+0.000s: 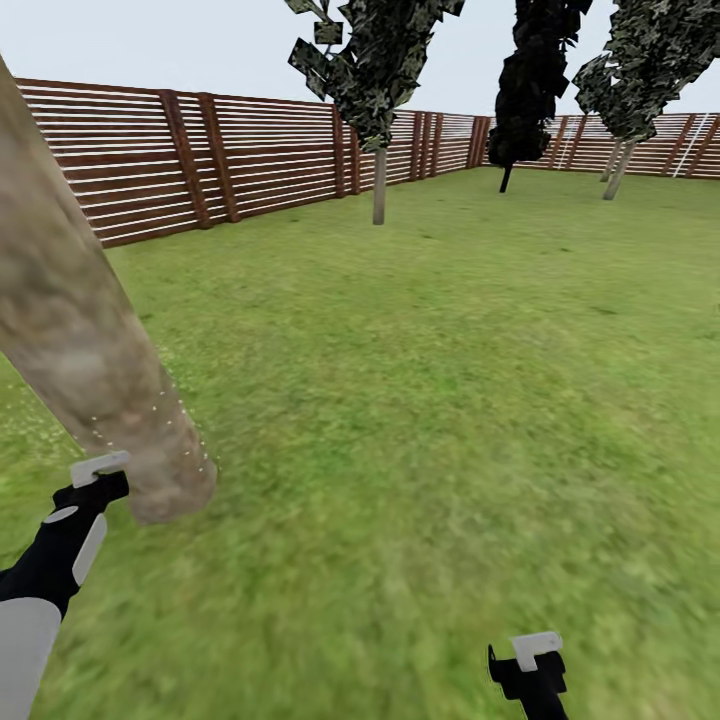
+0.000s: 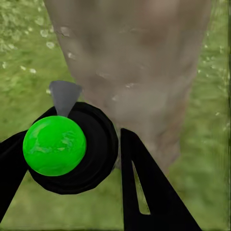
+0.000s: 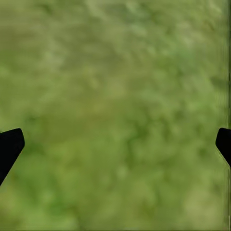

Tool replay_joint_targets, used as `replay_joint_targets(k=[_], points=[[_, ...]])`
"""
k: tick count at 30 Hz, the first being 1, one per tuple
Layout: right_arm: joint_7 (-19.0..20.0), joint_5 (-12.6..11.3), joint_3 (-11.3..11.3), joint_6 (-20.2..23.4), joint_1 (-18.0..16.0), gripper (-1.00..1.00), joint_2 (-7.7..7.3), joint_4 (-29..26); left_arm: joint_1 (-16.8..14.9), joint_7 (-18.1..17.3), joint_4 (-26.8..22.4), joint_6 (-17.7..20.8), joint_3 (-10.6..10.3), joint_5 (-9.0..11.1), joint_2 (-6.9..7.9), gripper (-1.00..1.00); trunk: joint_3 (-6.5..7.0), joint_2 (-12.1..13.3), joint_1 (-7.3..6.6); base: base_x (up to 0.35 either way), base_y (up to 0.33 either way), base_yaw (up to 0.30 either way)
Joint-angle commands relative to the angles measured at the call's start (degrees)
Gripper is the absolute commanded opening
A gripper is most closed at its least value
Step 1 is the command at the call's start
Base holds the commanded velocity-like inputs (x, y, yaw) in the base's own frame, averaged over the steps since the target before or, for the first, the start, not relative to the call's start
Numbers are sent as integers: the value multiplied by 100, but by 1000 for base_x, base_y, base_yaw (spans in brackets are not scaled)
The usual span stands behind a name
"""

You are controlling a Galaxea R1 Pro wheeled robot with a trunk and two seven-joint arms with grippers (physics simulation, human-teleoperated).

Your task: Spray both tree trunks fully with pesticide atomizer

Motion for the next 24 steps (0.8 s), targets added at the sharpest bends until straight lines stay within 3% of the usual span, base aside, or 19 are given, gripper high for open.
replay_joint_targets(k=[1, 8, 18, 24], points=[[-14, 60, -46, -18, -4, 100, 2, 8, -1, 20, -12, 32, -6, 47, 1, -100, -5, -2, -1, 4, -271, 0], [-14, 60, -46, -18, -4, 100, 2, 10, -1, 22, -10, 32, -6, 47, -3, -100, -5, -2, -1, 0, -272, 4], [-15, 60, -46, -18, -4, 100, 19, 3, -1, 15, -16, 24, -14, -12, -166, -100, -5, -2, -1, 0, -272, 254], [-23, 60, -46, -18, -4, 100, 2, 2, -1, 14, -17, 31, -14, -14, -175, -100, -5, -2, -1, 116, -240, 23]])
